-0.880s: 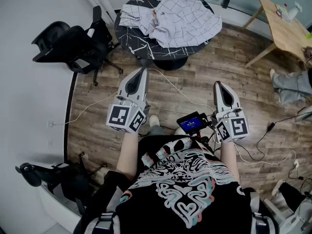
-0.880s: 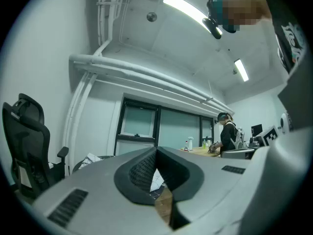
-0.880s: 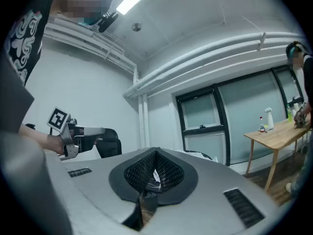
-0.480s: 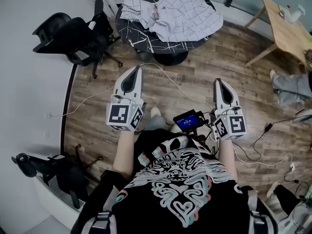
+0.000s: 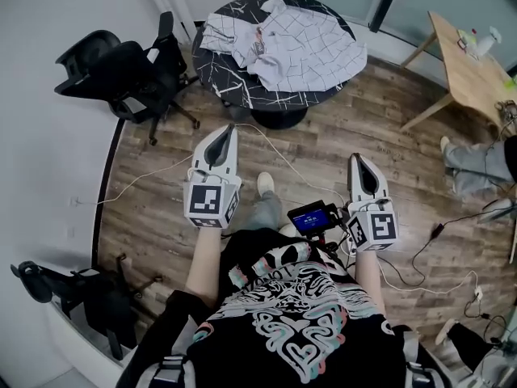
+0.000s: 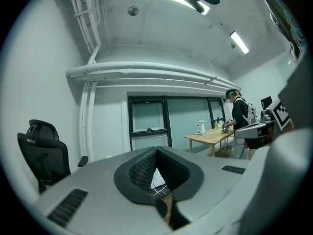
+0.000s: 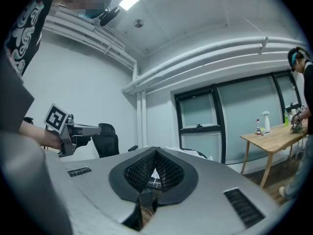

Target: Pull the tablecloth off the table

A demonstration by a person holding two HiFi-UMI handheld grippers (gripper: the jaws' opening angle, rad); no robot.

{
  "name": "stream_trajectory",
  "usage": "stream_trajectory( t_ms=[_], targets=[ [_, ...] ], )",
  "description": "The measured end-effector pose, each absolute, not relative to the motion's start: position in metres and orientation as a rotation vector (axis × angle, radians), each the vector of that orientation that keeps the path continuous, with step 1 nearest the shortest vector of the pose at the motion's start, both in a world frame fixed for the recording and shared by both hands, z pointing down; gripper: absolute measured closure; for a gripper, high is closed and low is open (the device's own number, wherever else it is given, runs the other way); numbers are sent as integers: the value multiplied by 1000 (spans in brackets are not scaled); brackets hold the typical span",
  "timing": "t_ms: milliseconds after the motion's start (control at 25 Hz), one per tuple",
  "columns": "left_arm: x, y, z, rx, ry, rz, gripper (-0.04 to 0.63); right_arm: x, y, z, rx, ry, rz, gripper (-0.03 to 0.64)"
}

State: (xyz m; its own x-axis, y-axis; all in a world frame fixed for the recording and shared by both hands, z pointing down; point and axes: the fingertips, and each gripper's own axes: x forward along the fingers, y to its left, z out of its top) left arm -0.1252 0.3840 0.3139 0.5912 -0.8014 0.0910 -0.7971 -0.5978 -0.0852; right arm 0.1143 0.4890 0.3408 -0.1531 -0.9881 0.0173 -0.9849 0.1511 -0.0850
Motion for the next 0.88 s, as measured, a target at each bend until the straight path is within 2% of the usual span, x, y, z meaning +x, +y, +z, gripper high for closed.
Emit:
stream_trajectory(
  t_ms=[400,880],
  targets=[
    [-107,308,321,-2752,1408,-175,581,137,425,345,-2073,2326,-123,611],
    [-80,152,325,-2764,1374,-202,581,151,267,337,-2094,2319,-101,611]
  ],
)
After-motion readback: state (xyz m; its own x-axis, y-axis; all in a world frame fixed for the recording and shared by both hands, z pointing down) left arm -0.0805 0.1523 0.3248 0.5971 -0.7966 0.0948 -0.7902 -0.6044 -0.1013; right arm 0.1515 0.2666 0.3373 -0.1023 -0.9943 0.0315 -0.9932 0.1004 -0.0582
